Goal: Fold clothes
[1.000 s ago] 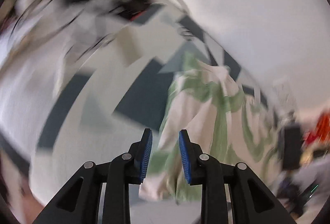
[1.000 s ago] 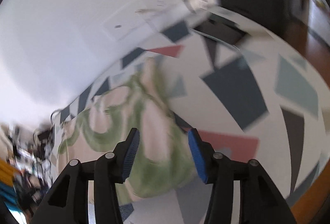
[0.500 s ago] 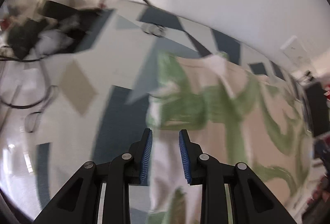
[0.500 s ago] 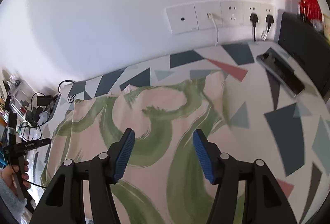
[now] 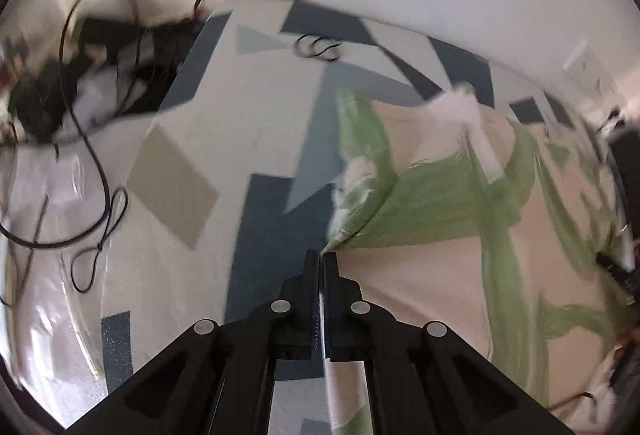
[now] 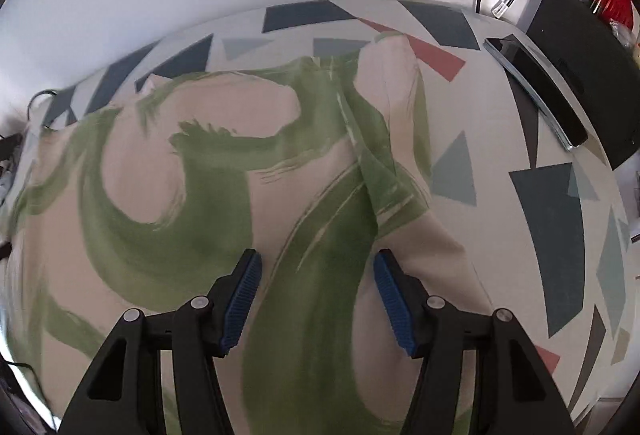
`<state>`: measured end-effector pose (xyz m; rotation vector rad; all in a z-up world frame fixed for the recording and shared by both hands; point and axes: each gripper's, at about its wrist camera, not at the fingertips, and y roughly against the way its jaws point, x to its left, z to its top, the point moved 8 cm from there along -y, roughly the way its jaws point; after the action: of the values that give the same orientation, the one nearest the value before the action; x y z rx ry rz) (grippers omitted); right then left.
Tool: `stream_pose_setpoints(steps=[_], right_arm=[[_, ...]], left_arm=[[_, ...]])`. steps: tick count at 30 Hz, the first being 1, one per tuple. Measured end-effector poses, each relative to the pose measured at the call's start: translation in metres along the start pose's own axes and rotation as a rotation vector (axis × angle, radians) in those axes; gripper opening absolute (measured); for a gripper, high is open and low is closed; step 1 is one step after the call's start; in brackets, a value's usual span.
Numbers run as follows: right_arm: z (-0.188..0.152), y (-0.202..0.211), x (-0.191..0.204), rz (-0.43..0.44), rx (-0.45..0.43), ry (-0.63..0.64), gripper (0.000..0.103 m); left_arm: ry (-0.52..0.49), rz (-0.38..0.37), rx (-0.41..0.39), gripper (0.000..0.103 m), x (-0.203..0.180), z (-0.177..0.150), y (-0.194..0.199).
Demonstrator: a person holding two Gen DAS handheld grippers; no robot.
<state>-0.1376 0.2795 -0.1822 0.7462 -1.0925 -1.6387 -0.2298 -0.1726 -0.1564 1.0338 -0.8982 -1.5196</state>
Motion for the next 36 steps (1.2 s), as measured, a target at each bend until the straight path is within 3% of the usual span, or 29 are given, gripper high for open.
stream_pose_setpoints(steps=[5, 7, 9, 13, 15, 17, 20, 23, 25, 26, 28, 31, 36], right_arm=[[0.006, 0.001, -0.012, 0.009, 0.017, -0.119, 0.062], [0.008, 0.006, -0.013, 0.025, 0.01, -0.139, 0.062], [0.012, 0.016, -0.014, 0.04, -0.02, -0.146, 0.062], [0.025, 0.028, -0.015, 0.038, -0.07, -0.125, 0.062], [0.034, 0.027, -0.015, 0.03, -0.075, -0.113, 0.062], [0.044, 0.023, -0.012, 0.026, -0.077, -0.09, 0.062], [0.056, 0.013, 0.003, 0.004, -0.073, 0.001, 0.062], [0.069, -0.006, 0.015, -0.059, -0.059, 0.114, 0.062], [0.078, -0.018, 0.004, -0.104, -0.044, 0.092, 0.062], [0.083, -0.026, -0.004, -0.112, -0.033, 0.054, 0.062], [0.091, -0.036, -0.023, -0.129, -0.018, -0.022, 0.062], [0.102, -0.032, -0.044, -0.156, -0.027, -0.098, 0.062], [0.102, 0.021, -0.061, -0.068, -0.13, -0.16, 0.063]], left_arm=[[-0.03, 0.014, 0.039, 0.005, -0.005, 0.0, -0.004], [-0.034, 0.012, 0.009, 0.005, -0.009, 0.007, 0.003], [-0.03, -0.011, -0.071, 0.007, -0.017, 0.021, 0.023], [-0.027, -0.13, -0.131, 0.007, -0.044, 0.051, 0.041], [-0.06, -0.211, -0.097, 0.007, -0.068, 0.059, 0.037], [-0.114, -0.232, -0.045, 0.011, -0.089, 0.058, 0.023], [-0.172, -0.149, 0.027, 0.011, -0.098, 0.054, -0.016], [-0.163, -0.055, 0.055, 0.011, -0.083, 0.056, -0.044], [-0.116, -0.088, 0.044, 0.013, -0.073, 0.065, -0.053], [-0.106, -0.064, 0.035, 0.019, -0.068, 0.071, -0.055], [-0.104, 0.052, 0.01, 0.019, -0.057, 0.084, -0.058], [0.009, 0.021, 0.013, 0.018, -0.045, 0.096, -0.05], [-0.008, -0.041, -0.078, 0.019, -0.061, 0.102, -0.003]])
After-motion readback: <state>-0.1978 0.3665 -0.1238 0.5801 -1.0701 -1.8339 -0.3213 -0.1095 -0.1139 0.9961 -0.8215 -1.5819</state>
